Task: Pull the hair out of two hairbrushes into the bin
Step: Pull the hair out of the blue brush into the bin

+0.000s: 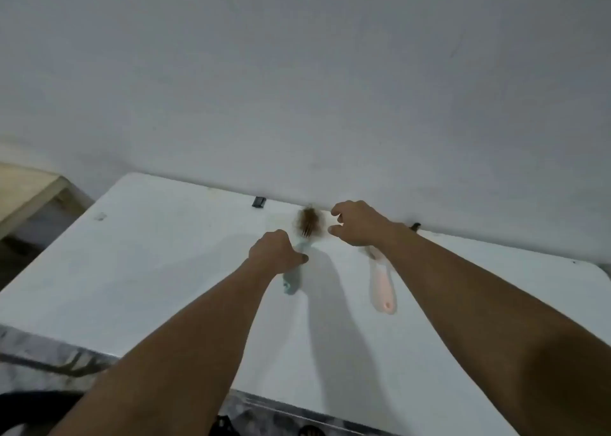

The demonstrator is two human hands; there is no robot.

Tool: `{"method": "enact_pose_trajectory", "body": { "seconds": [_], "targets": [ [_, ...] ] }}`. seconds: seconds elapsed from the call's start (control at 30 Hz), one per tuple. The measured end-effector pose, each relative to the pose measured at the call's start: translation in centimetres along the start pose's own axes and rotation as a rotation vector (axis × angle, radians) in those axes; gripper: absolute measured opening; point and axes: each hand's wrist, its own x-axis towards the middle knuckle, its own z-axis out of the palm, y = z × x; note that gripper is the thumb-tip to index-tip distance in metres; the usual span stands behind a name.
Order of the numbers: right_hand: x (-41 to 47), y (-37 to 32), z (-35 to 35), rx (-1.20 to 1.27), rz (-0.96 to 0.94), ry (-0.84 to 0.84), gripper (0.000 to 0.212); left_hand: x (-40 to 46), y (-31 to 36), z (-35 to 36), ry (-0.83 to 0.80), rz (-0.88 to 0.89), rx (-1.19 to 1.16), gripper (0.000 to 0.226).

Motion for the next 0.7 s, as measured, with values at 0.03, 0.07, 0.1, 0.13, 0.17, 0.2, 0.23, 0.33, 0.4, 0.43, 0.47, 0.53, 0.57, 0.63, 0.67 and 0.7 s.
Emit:
{"method": "enact_pose_trajectory", "body": {
  "seconds": [0.03, 0.07, 0.1, 0.13, 0.17, 0.2, 0.23, 0.33, 0.4, 0.43, 0.47, 0.53, 0.57, 0.63, 0.67, 0.7],
  "targets": [
    [0.5, 0.2, 0.3, 0.011, 0.003, -0.014, 0.052, 0.1, 0.4, 0.3, -0.007, -0.022, -0.008, 0.048],
    [1.1, 0.5, 0.5, 0.025, -0.005, -0.009, 0.051, 0.5, 0.6, 0.8, 0.024, -0.051, -0.02, 0.053],
    [1.7, 0.8, 1.0, 0.032, -0.006, -0.007, 0.05, 0.8, 0.8, 1.3, 0.039, -0.077, -0.036, 0.056],
    [2.0, 1.0, 1.4, 0.044, -0.01, 0.0, 0.048, 0.9, 1.0, 1.8, 0.063, -0.097, -0.058, 0.057],
    [2.7, 1.2, 1.9, 0.056, -0.012, 0.009, 0.047, 1.1, 1.1, 2.2, 0.067, -0.122, -0.073, 0.056],
    [3.0, 1.3, 2.2, 0.068, -0.019, 0.016, 0.045, 1.3, 1.2, 2.7, 0.07, -0.139, -0.082, 0.053],
    [3.6, 1.5, 2.6, 0.083, -0.03, 0.02, 0.044, 1.5, 1.3, 3.0, 0.077, -0.151, -0.085, 0.047],
    [4.4, 1.7, 3.3, 0.135, -0.057, 0.03, 0.043, 1.4, 1.5, 3.6, 0.12, -0.173, -0.061, 0.028],
    [4.7, 1.7, 3.8, 0.207, -0.067, 0.049, 0.05, 1.3, 1.7, 3.9, 0.12, -0.193, -0.085, 0.026],
    [4.9, 1.7, 4.1, 0.233, -0.07, 0.061, 0.052, 1.2, 1.7, 3.9, 0.116, -0.205, -0.11, 0.026],
    [5.0, 1.6, 4.3, 0.244, -0.07, 0.075, 0.052, 1.2, 1.7, 3.9, 0.108, -0.218, -0.144, 0.026],
    [5.1, 1.3, 4.7, 0.259, -0.076, 0.099, 0.048, 1.2, 1.5, 3.4, 0.079, -0.258, -0.262, 0.027],
    [5.1, 1.2, 4.8, 0.265, -0.083, 0.102, 0.045, 1.1, 1.2, 3.2, 0.059, -0.277, -0.361, 0.025],
    [4.9, 0.6, 4.9, 0.255, -0.114, 0.084, 0.039, 0.4, 0.4, 3.0, 0.021, -0.305, -0.578, 0.019],
    [4.7, 0.2, 4.9, 0.243, -0.137, 0.073, 0.036, -0.2, 0.0, 2.8, 0.023, -0.322, -0.664, 0.02],
    [4.6, -0.2, 4.9, 0.24, -0.155, 0.064, 0.034, -0.8, -0.4, 2.8, 0.034, -0.341, -0.728, 0.025]
  ]
}}
